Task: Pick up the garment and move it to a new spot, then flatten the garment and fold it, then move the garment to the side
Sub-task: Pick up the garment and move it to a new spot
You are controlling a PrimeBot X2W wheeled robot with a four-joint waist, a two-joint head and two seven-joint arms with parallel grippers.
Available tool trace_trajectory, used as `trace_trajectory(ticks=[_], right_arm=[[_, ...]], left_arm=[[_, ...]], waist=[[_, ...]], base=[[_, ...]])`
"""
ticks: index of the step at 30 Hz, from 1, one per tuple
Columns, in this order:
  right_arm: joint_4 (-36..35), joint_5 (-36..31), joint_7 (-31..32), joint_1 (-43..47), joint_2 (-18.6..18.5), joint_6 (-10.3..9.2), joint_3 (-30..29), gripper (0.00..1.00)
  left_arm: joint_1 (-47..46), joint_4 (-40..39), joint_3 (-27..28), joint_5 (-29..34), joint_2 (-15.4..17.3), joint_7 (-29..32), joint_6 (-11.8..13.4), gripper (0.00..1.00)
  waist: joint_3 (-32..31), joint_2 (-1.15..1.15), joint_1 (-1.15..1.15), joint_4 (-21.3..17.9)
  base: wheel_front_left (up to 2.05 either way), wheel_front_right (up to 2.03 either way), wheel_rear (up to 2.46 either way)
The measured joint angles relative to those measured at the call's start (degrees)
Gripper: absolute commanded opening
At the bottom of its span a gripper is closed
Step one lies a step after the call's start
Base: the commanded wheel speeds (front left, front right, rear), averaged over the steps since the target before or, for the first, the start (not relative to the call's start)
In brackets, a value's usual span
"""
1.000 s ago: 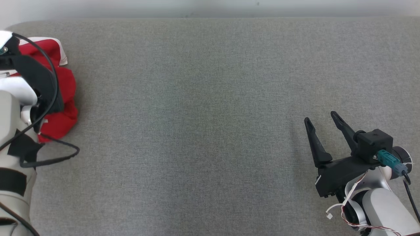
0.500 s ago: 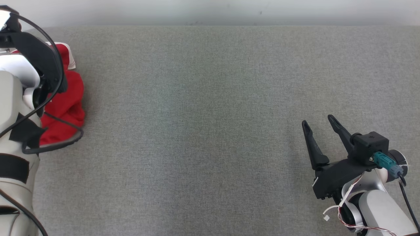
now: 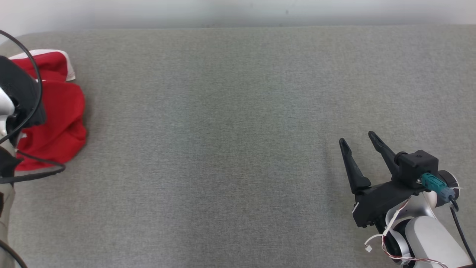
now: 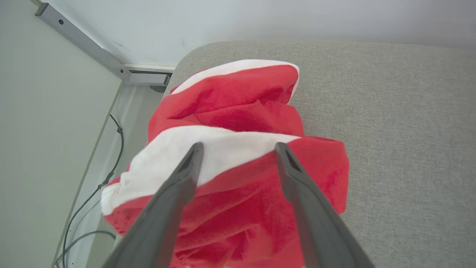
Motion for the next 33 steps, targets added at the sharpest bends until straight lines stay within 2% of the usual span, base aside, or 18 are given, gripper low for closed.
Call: trace_trajectory(ticks=[10, 18, 19, 20, 21, 28, 33], right_arm=[[-1.7, 0.0, 0.0, 0.0, -0.6, 0.00, -0.5, 1.00], [-2.3, 0.0, 0.0, 0.0, -1.4, -0.01, -1.2, 1.00], [-2.4, 0.0, 0.0, 0.0, -1.4, -0.02, -1.3, 1.00], [-2.4, 0.0, 0.0, 0.0, -1.4, -0.02, -1.3, 1.00], [-2.3, 0.0, 0.0, 0.0, -1.4, -0.02, -1.3, 1.00], [-1.7, 0.0, 0.0, -0.4, -1.3, -0.02, -1.0, 1.00], [-1.2, 0.0, -0.1, -1.1, -1.0, -0.02, -0.9, 1.00]], left_arm=[[0.0, 1.1, 0.1, 0.0, 0.3, 5.9, -0.5, 1.00], [0.0, 1.5, 0.4, -0.5, 0.0, 8.1, -0.5, 1.00], [0.0, 1.5, 0.4, -0.5, -0.2, 8.2, -0.5, 0.58], [0.0, 1.5, 0.3, -0.5, -0.4, 8.6, -1.0, 0.58], [0.0, 1.5, 0.1, -0.4, -0.6, 8.6, -1.0, 0.00], [-1.5, 1.5, -1.3, 0.1, -0.5, 8.5, -2.0, 0.00], [-3.4, -0.1, -1.2, -0.5, -0.8, 5.4, -2.5, 0.00]], waist=[[2.8, 0.00, 0.01, -1.8], [5.1, 0.00, 0.01, -2.2], [5.4, 0.00, 0.01, -2.2], [5.6, 0.00, 0.01, -2.2], [5.9, 0.00, 0.01, -2.1], [6.0, 0.00, 0.01, -1.4], [5.1, 0.00, 0.01, -1.2]], base=[[0.00, 0.00, 0.00], [0.00, 0.00, 0.00], [0.00, 0.00, 0.00], [0.00, 0.00, 0.00], [0.00, 0.00, 0.00], [0.00, 0.00, 0.00], [0.00, 0.00, 0.00]])
